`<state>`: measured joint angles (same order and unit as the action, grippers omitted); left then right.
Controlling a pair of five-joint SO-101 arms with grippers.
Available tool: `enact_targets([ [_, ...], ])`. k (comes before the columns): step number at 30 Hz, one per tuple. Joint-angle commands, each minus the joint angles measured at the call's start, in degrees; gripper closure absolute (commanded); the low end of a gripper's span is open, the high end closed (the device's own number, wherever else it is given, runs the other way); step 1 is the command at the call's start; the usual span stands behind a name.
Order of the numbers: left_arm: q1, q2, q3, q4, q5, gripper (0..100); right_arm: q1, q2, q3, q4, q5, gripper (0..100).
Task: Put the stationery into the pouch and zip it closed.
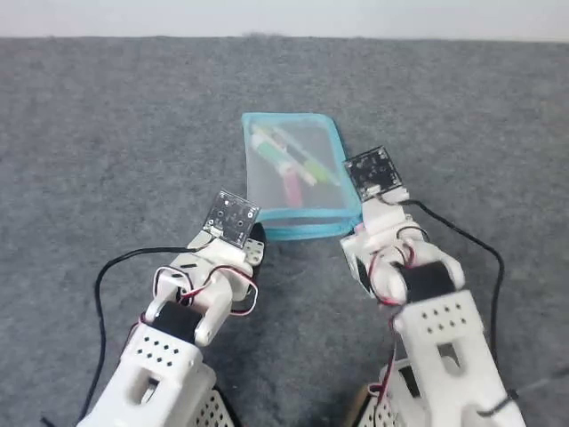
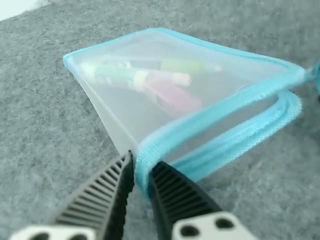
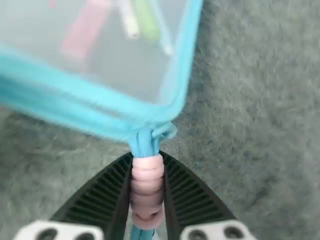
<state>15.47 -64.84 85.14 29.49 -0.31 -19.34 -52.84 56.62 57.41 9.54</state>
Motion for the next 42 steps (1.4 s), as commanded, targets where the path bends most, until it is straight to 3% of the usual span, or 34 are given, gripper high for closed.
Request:
enact_targets([
  [1,-0.4,0.9,-2.3,-0.3,0.5,99,-4.3,-4.4,-6.9,6.7,5.0,99.2],
  [6,-0.4,1.0,-2.5,-0.3,0.6,99,-14.7,-4.1,-15.1,12.8,5.8,99.2],
  [10,-0.4,1.1,-2.9,-0.3,0.6,99,-25.0,-3.9,-15.0,12.2,8.0,99.2],
  [13,-0.4,1.1,-2.9,-0.3,1.3,99,-28.7,-2.1,-14.2,10.4,8.3,99.2],
  [19,-0.9,1.1,-2.9,-0.3,2.1,99,-29.4,5.7,-13.8,1.8,7.8,99.2],
  [23,-3.3,1.1,-2.8,-1.0,2.1,99,-29.1,9.4,-14.1,1.4,7.7,98.7],
  [32,-3.6,1.0,-3.6,-0.7,2.0,99,-29.1,-0.2,-15.6,13.8,10.8,73.8],
  [37,-3.7,1.0,-4.1,-0.7,1.9,99,-28.7,-8.5,-14.6,21.9,14.3,71.3],
  [42,-6.2,0.7,-4.3,-0.6,1.9,99,-18.9,-14.1,-1.7,17.6,20.8,71.0],
])
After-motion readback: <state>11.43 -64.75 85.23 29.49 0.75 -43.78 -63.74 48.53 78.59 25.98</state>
